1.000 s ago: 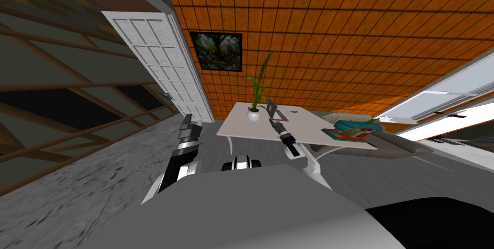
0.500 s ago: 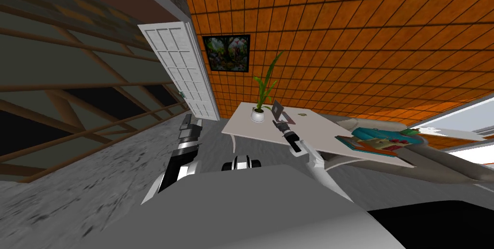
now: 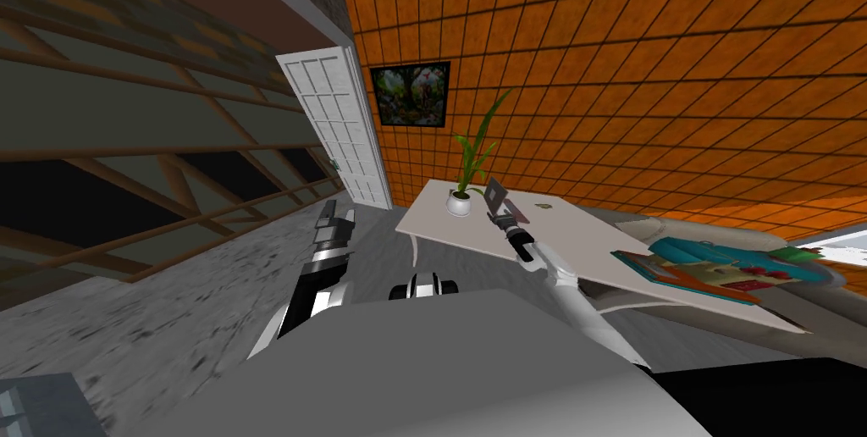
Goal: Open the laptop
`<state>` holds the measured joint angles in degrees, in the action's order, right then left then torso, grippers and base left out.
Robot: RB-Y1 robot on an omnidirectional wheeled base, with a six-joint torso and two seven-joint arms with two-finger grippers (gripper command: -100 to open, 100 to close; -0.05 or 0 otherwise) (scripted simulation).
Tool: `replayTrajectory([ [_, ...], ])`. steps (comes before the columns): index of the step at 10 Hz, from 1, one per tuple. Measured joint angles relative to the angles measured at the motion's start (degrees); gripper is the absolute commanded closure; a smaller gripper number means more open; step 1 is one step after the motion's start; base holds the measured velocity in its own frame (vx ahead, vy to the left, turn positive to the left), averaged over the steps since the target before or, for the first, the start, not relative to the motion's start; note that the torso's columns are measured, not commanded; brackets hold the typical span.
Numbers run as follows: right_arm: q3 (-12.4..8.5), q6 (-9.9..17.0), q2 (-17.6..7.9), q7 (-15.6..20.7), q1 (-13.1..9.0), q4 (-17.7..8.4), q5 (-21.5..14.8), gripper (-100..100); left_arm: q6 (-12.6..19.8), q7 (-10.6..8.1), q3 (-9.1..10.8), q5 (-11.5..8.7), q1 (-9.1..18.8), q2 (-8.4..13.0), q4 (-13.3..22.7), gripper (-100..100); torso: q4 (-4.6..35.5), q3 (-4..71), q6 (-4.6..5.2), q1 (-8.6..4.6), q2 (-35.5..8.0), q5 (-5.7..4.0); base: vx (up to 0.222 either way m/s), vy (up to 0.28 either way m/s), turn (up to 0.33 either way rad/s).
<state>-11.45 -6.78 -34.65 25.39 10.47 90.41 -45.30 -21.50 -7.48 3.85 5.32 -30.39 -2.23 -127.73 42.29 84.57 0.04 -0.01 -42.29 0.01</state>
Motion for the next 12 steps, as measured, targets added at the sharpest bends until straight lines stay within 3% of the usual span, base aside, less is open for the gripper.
replayTrajectory([
  [2,-0.7,1.8,-2.2,2.1,-1.9,-3.6,-3.2,-100,0.0,0.00,0.00,0.0,0.0,0.0,0.0,0,0.0,0.0,-0.06,0.01,0.0,-0.01,-0.005,0.009,0.206],
  [6,-2.4,6.5,-8.4,6.4,-3.6,-9.0,-9.5,-100,0.0,0.00,0.00,0.0,0.0,0.0,0.0,0,0.0,0.0,-0.03,0.01,0.0,0.00,-0.004,0.007,0.134],
  [12,-4.5,9.1,-12.3,10.3,-5.1,-14.0,-14.7,-100,0.0,0.00,0.00,0.0,0.0,0.0,0.0,0,0.0,0.0,-0.03,0.02,0.0,0.00,-0.002,0.004,0.082],
])
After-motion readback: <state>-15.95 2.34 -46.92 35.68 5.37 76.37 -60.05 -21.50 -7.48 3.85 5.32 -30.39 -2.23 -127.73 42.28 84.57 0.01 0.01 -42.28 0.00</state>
